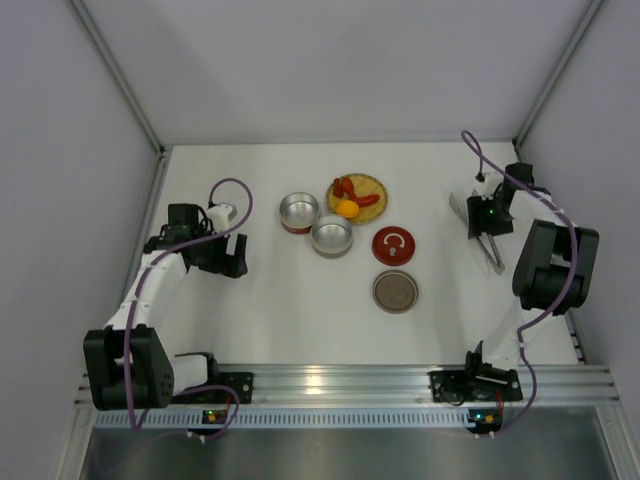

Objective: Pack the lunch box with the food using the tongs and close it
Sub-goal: Pick up the clamp at the center of the board, then pick up the fake food from the plate.

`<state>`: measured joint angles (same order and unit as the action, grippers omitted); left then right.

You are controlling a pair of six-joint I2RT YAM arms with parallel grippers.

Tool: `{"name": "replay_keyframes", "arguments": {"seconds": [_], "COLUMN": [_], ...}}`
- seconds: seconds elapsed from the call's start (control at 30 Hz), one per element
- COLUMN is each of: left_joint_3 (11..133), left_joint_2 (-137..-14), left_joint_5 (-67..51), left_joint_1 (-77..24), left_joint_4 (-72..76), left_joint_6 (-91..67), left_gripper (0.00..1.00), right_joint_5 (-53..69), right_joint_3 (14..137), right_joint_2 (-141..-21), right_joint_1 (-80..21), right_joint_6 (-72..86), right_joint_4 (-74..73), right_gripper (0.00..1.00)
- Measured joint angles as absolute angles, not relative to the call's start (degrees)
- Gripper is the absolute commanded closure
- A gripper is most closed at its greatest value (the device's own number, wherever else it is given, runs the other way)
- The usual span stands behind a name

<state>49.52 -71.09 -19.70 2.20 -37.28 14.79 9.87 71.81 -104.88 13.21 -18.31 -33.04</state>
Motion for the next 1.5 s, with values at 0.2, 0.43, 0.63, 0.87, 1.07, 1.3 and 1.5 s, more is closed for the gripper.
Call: {"name": "replay_keyframes", "arguments": {"seconds": [0.2,0.43,0.63,0.87,1.07,1.3,1.5], "left_joint_3": [49.52,49.52,49.52,49.52,49.54,49.54,49.54], "left_joint_2": [-70.39,-69.01,-68.60,-68.34,-68.34,-68.34,-68.34], "left_joint_5": [-19.70,-19.68,-19.66,-19.73,-19.99,-20.10,-20.10], "left_joint_1": [2.20,2.20,2.20,2.20,2.20,2.20,2.20], "left_joint_4": [-37.30,-37.32,-37.36,-37.34,-37.36,-37.36,-37.39], "left_joint_6": [14.66,14.66,14.66,14.61,14.41,14.24,14.26], "left_gripper": [0.02,0.02,0.02,0.02,0.02,0.02,0.02], "right_joint_5": [11.94,15.07,19.97,25.82,25.85,21.87,16.38], "right_joint_3": [77.03,79.66,81.12,86.52,89.43,93.30,95.33], "right_joint_2": [-102.10,-101.19,-96.16,-87.92,-86.54,-91.42,-97.67], "right_joint_1": [13.21,13.21,13.21,12.12,2.74,-10.68,-16.32], "right_joint_6": [-18.39,-18.48,-19.64,-19.66,-17.30,-16.03,-18.44], "right_joint_4": [-36.82,-40.88,-45.52,-48.31,-48.40,-48.16,-48.03], "right_gripper": [0.48,0.48,0.48,0.48,0.48,0.49,0.51]}}
